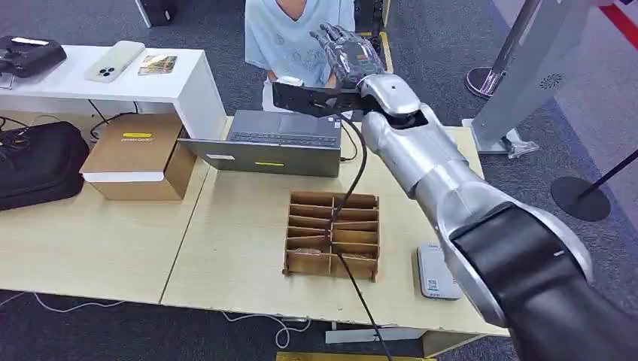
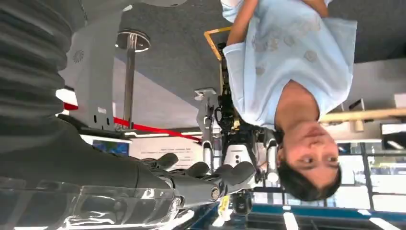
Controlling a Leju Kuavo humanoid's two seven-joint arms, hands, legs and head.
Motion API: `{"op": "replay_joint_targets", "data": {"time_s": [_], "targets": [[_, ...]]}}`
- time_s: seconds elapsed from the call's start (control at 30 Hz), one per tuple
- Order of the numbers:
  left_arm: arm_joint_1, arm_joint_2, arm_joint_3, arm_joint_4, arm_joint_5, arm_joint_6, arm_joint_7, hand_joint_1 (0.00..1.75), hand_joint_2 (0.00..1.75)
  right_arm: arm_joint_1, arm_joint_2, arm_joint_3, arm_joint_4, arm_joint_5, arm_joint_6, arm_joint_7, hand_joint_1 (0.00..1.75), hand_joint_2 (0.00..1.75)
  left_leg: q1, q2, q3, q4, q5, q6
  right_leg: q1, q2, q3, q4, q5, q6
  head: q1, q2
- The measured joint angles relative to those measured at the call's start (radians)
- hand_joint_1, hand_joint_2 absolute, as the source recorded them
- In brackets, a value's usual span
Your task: Pass the card to the sensor for recognition and then transmit it.
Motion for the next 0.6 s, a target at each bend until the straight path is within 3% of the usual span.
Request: {"op": "replay_joint_targets", "data": {"time_s": [0.6], "targets": [[0.000,0.002,0.001,0.000,-0.001,0.000,0.000,0.00,0.00,0.105,-0.044,-0.136,-0.131,-0.196,-0.021,-0.173,0.00,1.75,0.000,0.000,0.000,0.000,0.000,0.000,0.000,0.000,0.000,0.000,0.000,0.000,0.000,0.000]]}}
